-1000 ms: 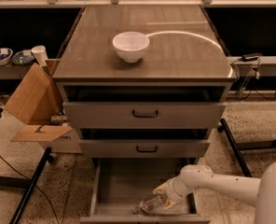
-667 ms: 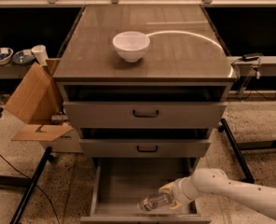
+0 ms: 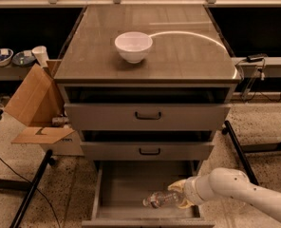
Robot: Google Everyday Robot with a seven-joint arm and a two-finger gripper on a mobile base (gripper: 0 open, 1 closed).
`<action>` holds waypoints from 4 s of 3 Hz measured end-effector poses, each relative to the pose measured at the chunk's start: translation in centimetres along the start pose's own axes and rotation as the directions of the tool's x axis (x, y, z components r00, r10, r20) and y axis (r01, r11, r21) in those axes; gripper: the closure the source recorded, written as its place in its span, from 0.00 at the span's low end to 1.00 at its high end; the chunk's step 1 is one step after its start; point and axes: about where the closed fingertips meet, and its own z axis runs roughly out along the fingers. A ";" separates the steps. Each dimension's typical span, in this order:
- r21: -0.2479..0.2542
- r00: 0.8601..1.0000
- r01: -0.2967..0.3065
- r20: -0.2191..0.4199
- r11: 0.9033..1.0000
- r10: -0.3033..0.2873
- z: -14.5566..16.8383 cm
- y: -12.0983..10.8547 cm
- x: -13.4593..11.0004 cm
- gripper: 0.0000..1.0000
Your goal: Pick water bottle from bottom drawer and place on counter
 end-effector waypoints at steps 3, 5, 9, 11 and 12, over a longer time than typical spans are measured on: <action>-0.012 0.999 0.037 -0.035 0.999 -0.037 -7.2 -3.8 -3.7 1.00; 0.015 0.993 0.112 -0.024 0.994 -0.112 -14.6 -0.6 -11.4 1.00; 0.192 0.916 0.353 -0.272 0.916 -0.296 -42.1 -9.7 -26.3 1.00; 0.324 0.932 0.267 -0.327 0.908 -0.157 -54.3 -13.9 -20.4 1.00; 0.384 0.938 0.259 -0.319 0.886 -0.135 -61.2 -20.9 -16.0 1.00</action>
Offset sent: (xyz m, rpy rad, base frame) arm -0.0055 0.0117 0.1371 -0.0759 -0.0266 0.0319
